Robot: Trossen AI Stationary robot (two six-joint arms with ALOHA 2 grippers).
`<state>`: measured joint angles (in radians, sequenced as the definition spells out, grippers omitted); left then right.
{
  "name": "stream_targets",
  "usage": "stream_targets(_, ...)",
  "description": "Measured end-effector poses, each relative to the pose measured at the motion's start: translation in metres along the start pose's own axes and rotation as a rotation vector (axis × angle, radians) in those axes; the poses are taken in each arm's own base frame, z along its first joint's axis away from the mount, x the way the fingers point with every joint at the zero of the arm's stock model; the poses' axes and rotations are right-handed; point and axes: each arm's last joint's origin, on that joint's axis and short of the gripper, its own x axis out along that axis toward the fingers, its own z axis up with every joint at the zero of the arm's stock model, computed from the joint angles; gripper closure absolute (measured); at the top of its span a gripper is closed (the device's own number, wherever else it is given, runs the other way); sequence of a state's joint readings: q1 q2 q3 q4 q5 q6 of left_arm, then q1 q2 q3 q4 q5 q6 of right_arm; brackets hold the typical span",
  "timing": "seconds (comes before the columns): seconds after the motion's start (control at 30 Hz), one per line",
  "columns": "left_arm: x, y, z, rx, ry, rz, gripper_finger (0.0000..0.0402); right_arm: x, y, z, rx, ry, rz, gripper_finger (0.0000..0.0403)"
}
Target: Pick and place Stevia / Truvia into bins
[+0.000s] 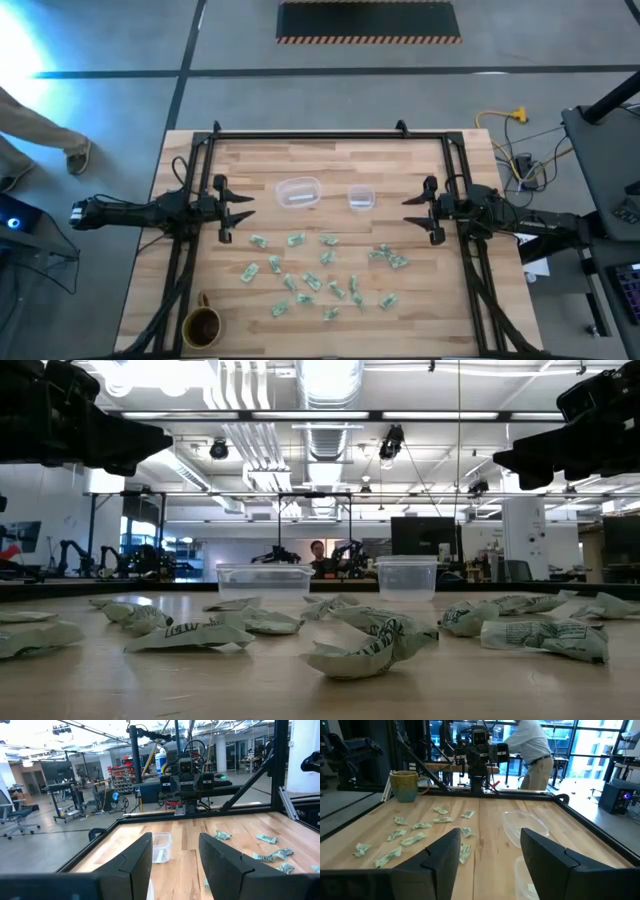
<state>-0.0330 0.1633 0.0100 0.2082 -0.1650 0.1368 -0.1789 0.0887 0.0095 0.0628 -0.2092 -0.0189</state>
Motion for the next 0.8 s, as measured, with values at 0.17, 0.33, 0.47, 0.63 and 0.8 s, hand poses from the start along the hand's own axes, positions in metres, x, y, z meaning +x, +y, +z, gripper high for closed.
stream_targets(0.17, 0.000, 0.000, 0.000, 0.000, 0.000, 0.000, 0.0256, 0.000, 0.000, 0.000, -0.001, -0.004, 0.000, 0.0204)
stream_targets(0.33, 0.000, 0.000, 0.000, 0.000, 0.000, 0.000, 0.0256, 0.000, 0.000, 0.007, -0.026, -0.073, -0.002, 0.0204)
stream_targets(0.47, 0.000, 0.000, 0.000, 0.000, 0.000, 0.000, 0.0256, -0.002, 0.000, 0.019, -0.089, -0.193, -0.008, 0.0204)
stream_targets(0.63, 0.000, 0.000, 0.000, 0.000, 0.000, 0.000, 0.0256, -0.004, 0.000, 0.028, -0.096, -0.284, -0.010, 0.0204)
stream_targets(0.8, 0.000, 0.000, 0.000, 0.000, 0.000, 0.000, 0.0256, -0.004, 0.000, 0.027, -0.093, -0.280, -0.010, 0.0204)
